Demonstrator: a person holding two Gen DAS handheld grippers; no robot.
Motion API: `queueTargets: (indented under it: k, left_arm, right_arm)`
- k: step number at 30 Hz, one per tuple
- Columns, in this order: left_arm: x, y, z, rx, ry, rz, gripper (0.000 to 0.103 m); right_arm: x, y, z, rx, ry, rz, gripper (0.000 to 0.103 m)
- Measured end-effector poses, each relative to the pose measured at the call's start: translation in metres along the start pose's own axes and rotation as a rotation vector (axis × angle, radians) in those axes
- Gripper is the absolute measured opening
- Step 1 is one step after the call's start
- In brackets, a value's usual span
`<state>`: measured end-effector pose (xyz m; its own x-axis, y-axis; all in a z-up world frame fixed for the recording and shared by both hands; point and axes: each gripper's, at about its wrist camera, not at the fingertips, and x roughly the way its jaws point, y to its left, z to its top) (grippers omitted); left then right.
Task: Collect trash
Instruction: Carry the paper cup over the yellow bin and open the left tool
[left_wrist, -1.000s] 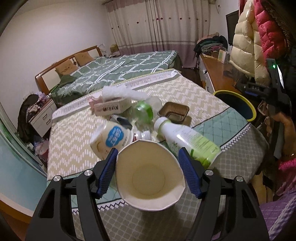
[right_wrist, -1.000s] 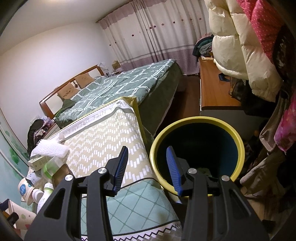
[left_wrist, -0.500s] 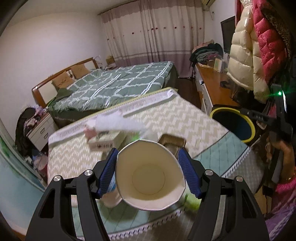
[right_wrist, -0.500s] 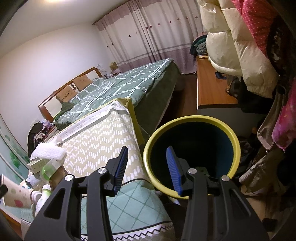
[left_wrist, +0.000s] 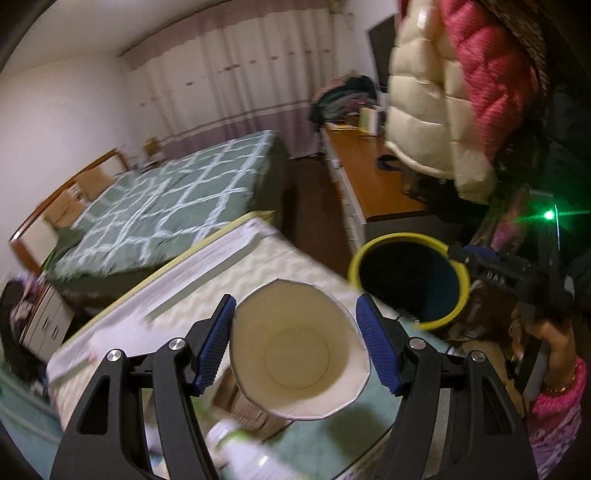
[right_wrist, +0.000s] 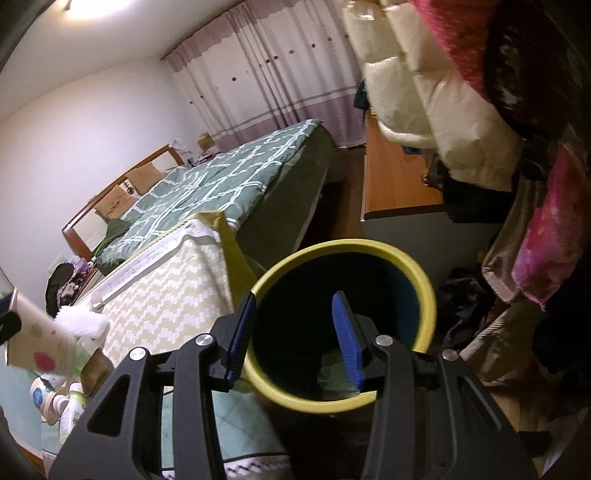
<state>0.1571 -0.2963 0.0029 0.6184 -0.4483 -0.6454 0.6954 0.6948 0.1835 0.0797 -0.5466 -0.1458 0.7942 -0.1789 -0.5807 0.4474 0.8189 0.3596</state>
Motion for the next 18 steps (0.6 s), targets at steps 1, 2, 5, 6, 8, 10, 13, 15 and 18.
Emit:
queueTargets:
  k: [1,2,5,6,8,10,13,15,18]
  left_arm:
    - [0.009,-0.009,0.011,0.018,0.000,-0.021,0.067]
    - [0.016,-0.017,0.019,0.031,0.001,-0.039,0.067]
    - [0.046,-0.044,0.045,0.062,0.012,-0.106,0.067]
    - [0.057,-0.051,0.052,0.064,0.022,-0.130,0.067]
    - [0.084,-0.069,0.064,0.064,0.052,-0.178,0.067]
    - [0.108,-0.085,0.071,0.069,0.086,-0.216,0.067]
    - [0.139,-0.108,0.079,0.084,0.114,-0.243,0.067]
    - [0.154,-0.119,0.084,0.083,0.119,-0.246,0.075]
    - [0.167,-0.126,0.087,0.067,0.124,-0.237,0.084]
  right_arm:
    - [-0.001,-0.005,0.002,0.003,-0.001,-0.006,0.041]
    - [-0.002,-0.008,0.003,0.003,-0.003,-0.012,0.042]
    - [-0.006,-0.018,0.005,0.005,-0.009,-0.032,0.042]
    - [-0.007,-0.021,0.006,0.005,-0.011,-0.037,0.042]
    - [-0.009,-0.027,0.007,0.010,-0.013,-0.045,0.042]
    - [-0.011,-0.035,0.007,0.018,-0.016,-0.054,0.042]
    - [-0.015,-0.046,0.007,0.029,-0.023,-0.077,0.042]
    - [-0.017,-0.050,0.005,0.032,-0.022,-0.090,0.042]
    - [-0.019,-0.052,0.003,0.029,-0.017,-0.100,0.042]
